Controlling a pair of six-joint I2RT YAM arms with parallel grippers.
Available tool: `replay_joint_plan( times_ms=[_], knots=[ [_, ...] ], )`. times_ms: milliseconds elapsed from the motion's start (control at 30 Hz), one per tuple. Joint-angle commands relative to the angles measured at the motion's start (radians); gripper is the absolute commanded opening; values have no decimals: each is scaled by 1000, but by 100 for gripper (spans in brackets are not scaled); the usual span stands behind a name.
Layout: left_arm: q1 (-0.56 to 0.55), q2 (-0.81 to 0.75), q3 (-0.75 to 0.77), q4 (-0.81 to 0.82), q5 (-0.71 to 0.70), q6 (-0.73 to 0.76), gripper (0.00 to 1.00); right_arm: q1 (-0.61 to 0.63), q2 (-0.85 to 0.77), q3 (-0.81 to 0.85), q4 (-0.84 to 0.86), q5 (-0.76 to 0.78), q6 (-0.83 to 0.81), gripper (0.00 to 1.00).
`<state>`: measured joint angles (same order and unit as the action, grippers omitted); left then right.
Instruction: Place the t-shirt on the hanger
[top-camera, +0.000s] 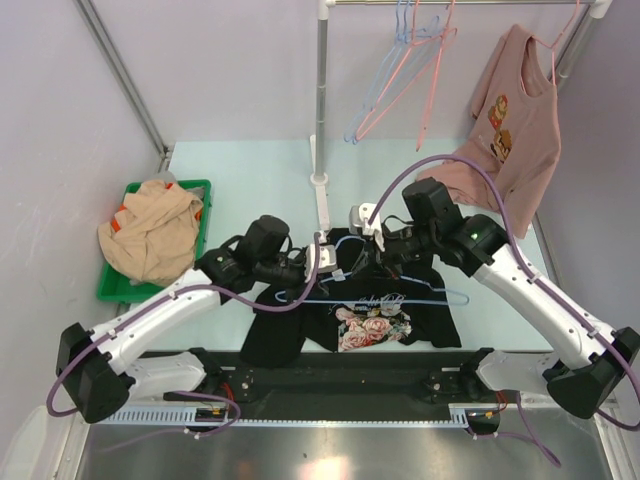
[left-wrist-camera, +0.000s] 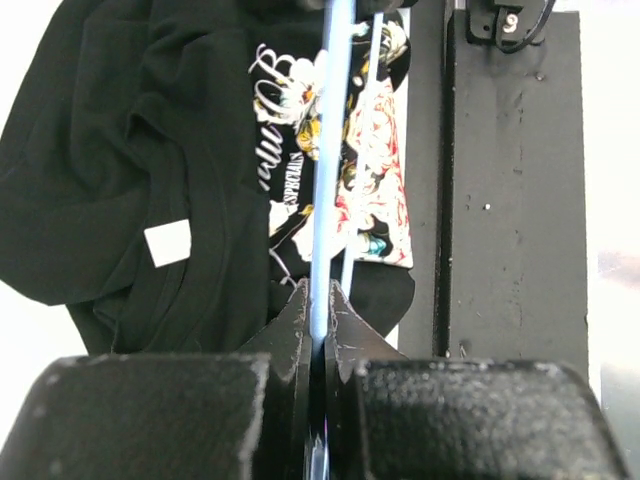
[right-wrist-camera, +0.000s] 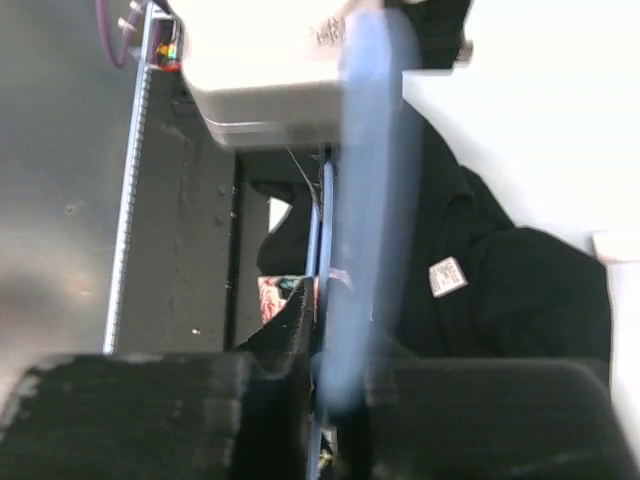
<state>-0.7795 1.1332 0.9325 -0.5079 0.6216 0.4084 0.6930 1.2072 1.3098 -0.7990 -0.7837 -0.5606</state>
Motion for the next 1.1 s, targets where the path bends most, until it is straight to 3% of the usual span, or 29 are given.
replay_joint_plan(
  times_ms=[0, 33, 67, 133, 233, 433, 700, 900, 1067],
  knots=[
    [60, 3, 40, 31, 63, -49, 5, 5, -6, 42, -52, 47, -56, 0],
    [68, 7, 39, 29, 56, -39, 15, -1, -9, 43, -58, 63, -65, 0],
    [75, 8, 35, 31, 56, -30, 35, -22, -11, 42, -69, 69, -71, 0],
    [132, 7, 26, 34, 62, -8, 50, -65, -17, 43, -83, 75, -102, 0],
    [224, 31, 15, 23, 61, 100, 56, -174, -21, 43, -117, 52, -154, 0],
    [279, 187, 31, -72, -13, 380, 57, -305, 3, 43, -163, 28, -268, 0],
    [279, 367, 86, 3, -31, 429, 58, -346, 69, 49, -164, 6, -325, 0],
    [279, 430, 95, 12, -31, 480, 47, -357, 123, 49, -146, -20, -340, 0],
    [278, 427, 78, 23, -40, 510, 26, -356, 160, 51, -157, -45, -369, 0]
  ],
)
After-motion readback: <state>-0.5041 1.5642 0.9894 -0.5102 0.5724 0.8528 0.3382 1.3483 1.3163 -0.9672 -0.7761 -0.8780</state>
